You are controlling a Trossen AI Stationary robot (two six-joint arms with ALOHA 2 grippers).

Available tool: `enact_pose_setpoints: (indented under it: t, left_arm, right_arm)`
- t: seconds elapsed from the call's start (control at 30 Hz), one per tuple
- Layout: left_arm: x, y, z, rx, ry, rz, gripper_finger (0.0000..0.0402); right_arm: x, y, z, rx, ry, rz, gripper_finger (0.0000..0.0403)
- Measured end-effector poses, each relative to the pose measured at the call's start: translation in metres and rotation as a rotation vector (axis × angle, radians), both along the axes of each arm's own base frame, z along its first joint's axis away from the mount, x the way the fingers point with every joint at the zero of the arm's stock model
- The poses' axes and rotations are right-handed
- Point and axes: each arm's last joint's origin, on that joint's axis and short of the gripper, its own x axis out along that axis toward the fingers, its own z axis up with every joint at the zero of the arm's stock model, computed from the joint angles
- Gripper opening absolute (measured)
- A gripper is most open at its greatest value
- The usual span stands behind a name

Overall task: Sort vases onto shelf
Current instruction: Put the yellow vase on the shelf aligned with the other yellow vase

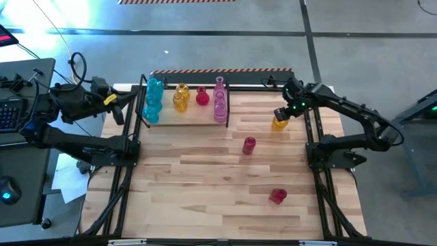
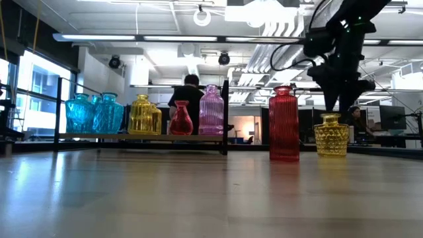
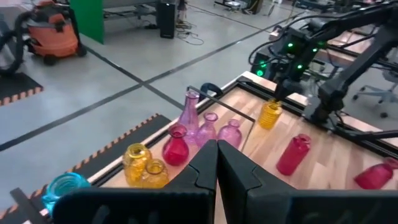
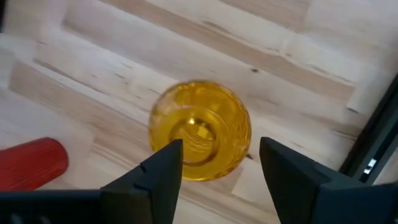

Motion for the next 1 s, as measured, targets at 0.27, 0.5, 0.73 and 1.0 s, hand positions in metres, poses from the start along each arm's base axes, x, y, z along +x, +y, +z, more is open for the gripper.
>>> enact_pose_setpoints:
  t: [0.27, 0.5, 0.73, 1.0]
  left_arm:
    - [0.0, -0.001, 0.0, -0.012, -0.003, -0.025, 0.0001]
    - [0.0, -0.001, 0.0, -0.031, -0.016, -0.017, 0.0001]
    - [0.0, -0.001, 0.0, -0.032, -0.016, -0.019, 0.0001]
    - [0.001, -0.001, 0.0, -0.032, -0.015, -0.021, 0.0001]
  right_arm:
    - [-0.003, 0.004, -0.021, 0.038, 0.003, -0.012, 0.0196]
    - [-0.002, 0.005, -0.037, 0.07, -0.073, -0.059, 0.0191]
    - [0.005, 0.006, -0.028, 0.047, -0.08, -0.025, 0.012]
    - [0.012, 0.009, -0.022, 0.019, -0.094, 0.037, 0.0013]
